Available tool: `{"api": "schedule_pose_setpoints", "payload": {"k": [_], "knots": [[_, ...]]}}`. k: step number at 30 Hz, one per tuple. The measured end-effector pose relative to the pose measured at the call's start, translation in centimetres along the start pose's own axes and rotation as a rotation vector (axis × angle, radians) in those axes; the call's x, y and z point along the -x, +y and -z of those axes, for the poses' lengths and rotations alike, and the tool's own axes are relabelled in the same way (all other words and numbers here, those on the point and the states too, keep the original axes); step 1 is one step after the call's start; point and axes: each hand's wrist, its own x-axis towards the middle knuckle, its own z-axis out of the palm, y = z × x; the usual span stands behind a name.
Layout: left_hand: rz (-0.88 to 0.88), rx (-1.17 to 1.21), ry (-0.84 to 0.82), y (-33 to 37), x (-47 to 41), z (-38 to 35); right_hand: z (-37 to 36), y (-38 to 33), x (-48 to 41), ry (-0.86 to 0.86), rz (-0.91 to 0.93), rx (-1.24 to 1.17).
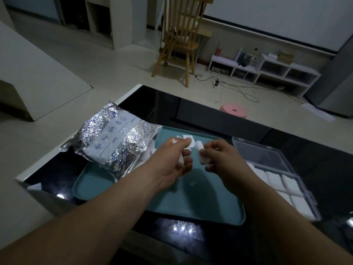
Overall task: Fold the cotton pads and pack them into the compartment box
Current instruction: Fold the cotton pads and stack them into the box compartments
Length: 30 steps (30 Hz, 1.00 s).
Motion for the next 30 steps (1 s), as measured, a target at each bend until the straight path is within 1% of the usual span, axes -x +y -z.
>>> {"api": "schedule_pose_setpoints", "payload": {"k": [2, 4, 6, 11, 14, 15, 17, 19, 20, 22, 24, 26, 28, 30], "knots": [[-0.022, -0.077, -0.106, -0.6, 0.6, -1.0, -0.1, -0.2, 2.3, -0.007, 0.067, 0.034], [-0.050, -0.107, -0.139, -0.7, 1.1, -1.6, -0.1, -0.5, 3.9, 0.036, 0.146, 0.094], [-0.064, -0.097, -0.131, -0.8, 1.6, -2.0, 0.2, -0.4, 4.8, 0.069, 0.206, 0.136], [-0.045, -0.082, -0.106, -1.3, 1.9, -2.2, 1.1, 0.3, 5.3, 0.038, 0.249, 0.227], [-0.002, -0.029, -0.061, -1.1, 1.5, -2.0, 2.0, 0.3, 5.2, 0.054, 0.357, 0.363], [0.024, -0.016, -0.058, -1.0, 1.4, -1.8, 2.2, 0.3, 5.2, 0.035, 0.407, 0.426], [0.102, -0.014, -0.099, -1.0, 1.6, -1.7, 2.5, 0.1, 5.3, -0.061, 0.490, 0.534], [0.177, -0.027, -0.201, -1.1, 2.0, -1.7, 2.4, 0.1, 5.4, -0.152, 0.532, 0.612], [0.206, -0.036, -0.260, -1.2, 2.2, -1.7, 2.4, 0.3, 5.4, -0.169, 0.542, 0.632], [0.238, -0.006, -0.382, -1.4, 2.1, -1.6, 2.3, 0.4, 5.3, -0.172, 0.511, 0.596], [0.260, 0.062, -0.435, -1.4, 2.2, -1.5, 2.7, 0.5, 5.1, -0.182, 0.450, 0.491], [0.252, 0.095, -0.431, -1.6, 2.1, -1.4, 3.3, 0.3, 5.1, -0.180, 0.456, 0.461], [0.208, 0.058, -0.396, -1.9, 2.3, -1.6, 3.4, 0.2, 5.3, -0.193, 0.467, 0.441], [0.186, 0.016, -0.395, -2.1, 2.4, -1.7, 3.2, 0.4, 5.4, -0.237, 0.444, 0.385]]}}
